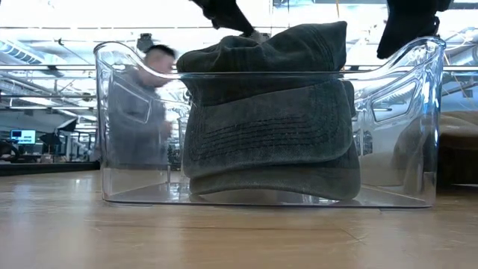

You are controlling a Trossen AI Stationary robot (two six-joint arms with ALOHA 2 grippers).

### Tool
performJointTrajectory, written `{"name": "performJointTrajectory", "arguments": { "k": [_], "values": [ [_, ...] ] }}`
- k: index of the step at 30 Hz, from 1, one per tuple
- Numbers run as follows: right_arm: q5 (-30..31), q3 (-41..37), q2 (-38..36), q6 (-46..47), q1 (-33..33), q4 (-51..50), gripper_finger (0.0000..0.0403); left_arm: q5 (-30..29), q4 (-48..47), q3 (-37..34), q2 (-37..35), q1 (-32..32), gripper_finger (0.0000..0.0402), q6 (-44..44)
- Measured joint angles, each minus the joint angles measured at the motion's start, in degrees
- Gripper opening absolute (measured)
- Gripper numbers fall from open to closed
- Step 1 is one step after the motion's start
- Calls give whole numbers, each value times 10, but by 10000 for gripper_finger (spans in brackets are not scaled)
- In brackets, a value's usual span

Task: Pick & Place hat
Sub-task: Adjust the brown cap in the top transparent bin

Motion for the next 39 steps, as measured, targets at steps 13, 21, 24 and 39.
{"name": "performJointTrajectory", "arguments": {
  "k": [13,21,24,39],
  "values": [
    [1,-17,0,21,0,42,0,-125,-106,-37,6,72,3,-73],
    [1,-17,0,21,0,54,0,-96,-101,-109,5,86,5,-133],
    [1,-17,0,21,0,55,0,-96,-101,-129,5,80,3,-153],
    [0,-18,0,63,0,47,0,-97,-99,-122,1,75,158,-189]
  ]
}}
